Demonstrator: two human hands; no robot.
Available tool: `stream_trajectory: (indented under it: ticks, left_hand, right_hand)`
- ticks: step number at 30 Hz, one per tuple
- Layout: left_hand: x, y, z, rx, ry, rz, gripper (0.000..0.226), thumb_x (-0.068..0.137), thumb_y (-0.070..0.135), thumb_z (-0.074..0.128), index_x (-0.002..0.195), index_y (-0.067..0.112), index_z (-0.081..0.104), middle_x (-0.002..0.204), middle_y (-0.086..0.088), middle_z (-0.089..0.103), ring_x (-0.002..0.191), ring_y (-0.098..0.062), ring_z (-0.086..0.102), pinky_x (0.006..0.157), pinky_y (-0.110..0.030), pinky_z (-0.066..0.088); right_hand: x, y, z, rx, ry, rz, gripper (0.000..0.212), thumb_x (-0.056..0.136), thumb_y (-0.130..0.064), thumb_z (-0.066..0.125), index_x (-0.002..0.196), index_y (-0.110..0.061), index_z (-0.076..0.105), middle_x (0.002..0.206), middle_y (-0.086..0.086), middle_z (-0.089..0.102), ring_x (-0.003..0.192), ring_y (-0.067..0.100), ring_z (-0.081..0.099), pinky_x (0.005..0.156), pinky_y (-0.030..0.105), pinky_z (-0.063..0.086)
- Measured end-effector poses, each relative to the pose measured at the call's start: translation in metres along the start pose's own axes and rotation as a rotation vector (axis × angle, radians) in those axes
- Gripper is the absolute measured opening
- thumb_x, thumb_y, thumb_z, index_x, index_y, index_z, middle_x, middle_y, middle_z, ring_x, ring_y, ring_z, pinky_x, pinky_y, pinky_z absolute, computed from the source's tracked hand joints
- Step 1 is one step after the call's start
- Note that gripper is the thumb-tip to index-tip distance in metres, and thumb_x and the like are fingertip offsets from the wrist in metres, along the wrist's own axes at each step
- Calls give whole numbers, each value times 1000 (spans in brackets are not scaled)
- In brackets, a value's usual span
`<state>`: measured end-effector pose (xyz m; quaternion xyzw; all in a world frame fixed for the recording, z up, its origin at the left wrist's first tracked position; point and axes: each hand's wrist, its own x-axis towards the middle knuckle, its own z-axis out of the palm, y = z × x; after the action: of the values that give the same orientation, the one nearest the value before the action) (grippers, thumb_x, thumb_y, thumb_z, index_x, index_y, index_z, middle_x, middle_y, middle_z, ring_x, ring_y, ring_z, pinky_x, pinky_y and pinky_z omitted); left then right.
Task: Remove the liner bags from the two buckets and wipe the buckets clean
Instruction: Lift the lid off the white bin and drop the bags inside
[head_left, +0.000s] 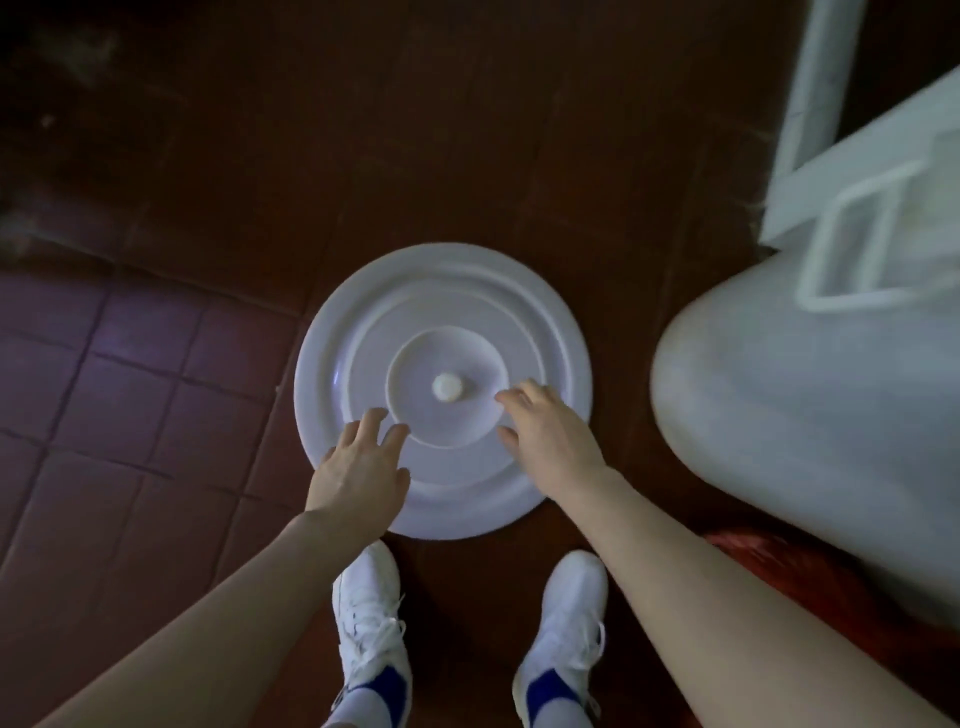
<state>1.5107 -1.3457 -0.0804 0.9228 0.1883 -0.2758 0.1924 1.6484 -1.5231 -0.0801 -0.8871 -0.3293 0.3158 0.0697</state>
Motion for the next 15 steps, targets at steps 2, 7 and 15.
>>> stream_trajectory:
  ticks: [2, 7, 15]
  left_hand:
    - [-18, 29, -37, 12, -9, 74, 49, 95, 29, 52, 143, 24, 40, 149, 0, 30, 133, -21, 37, 96, -37, 45]
    - [-72, 98, -114, 130, -36, 287, 47, 96, 27, 52, 141, 24, 41, 149, 0, 30, 130, -21, 40, 96, -36, 47]
    - [-146, 199, -158, 220, -34, 472, 48, 94, 23, 57, 141, 21, 47, 148, -1, 36, 133, -22, 40, 91, -38, 51]
  right_hand:
    - [-48, -5, -32, 56, 41, 64, 44, 99, -27, 48, 141, -16, 42, 133, 4, 45, 118, 24, 47, 91, 38, 48]
    - [-168, -17, -94, 166, 175, 216, 41, 98, -28, 49, 137, -17, 47, 129, 2, 50, 111, 21, 51, 84, 33, 50]
    - [-333, 20, -126, 299, 344, 465, 44, 99, -33, 48, 140, -20, 43, 130, -2, 48, 115, 18, 50, 92, 33, 49]
